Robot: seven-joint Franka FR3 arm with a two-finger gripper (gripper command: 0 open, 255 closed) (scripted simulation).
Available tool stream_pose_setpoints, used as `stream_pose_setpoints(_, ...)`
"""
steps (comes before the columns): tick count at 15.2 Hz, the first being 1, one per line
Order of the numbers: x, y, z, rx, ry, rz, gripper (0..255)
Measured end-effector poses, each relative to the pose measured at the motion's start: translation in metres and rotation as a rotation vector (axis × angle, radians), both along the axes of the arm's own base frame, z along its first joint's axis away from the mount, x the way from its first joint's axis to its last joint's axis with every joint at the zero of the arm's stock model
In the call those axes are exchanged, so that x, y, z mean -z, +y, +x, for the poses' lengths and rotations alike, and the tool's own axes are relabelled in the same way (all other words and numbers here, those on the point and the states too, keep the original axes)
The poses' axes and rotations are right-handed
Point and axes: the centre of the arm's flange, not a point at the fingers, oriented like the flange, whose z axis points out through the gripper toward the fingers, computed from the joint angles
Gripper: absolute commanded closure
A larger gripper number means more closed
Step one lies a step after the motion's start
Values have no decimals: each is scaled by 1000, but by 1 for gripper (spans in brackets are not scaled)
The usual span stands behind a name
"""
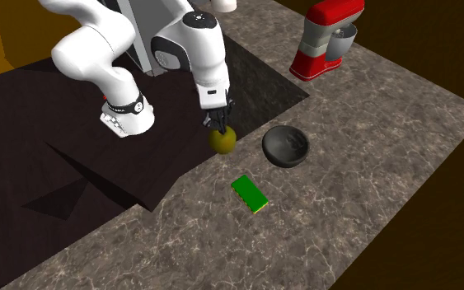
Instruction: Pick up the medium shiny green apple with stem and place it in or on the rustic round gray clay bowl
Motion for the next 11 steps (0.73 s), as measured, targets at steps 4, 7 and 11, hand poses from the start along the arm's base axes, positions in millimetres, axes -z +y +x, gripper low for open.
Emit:
stream_pose_setpoints(4, -20, -1, 0, 0, 0, 0, 255)
stream_pose_setpoints(7, -35, 0, 0, 0, 0, 0, 255)
stream_pose_setpoints(11, -51, 27, 30, -1, 1, 0, 255)
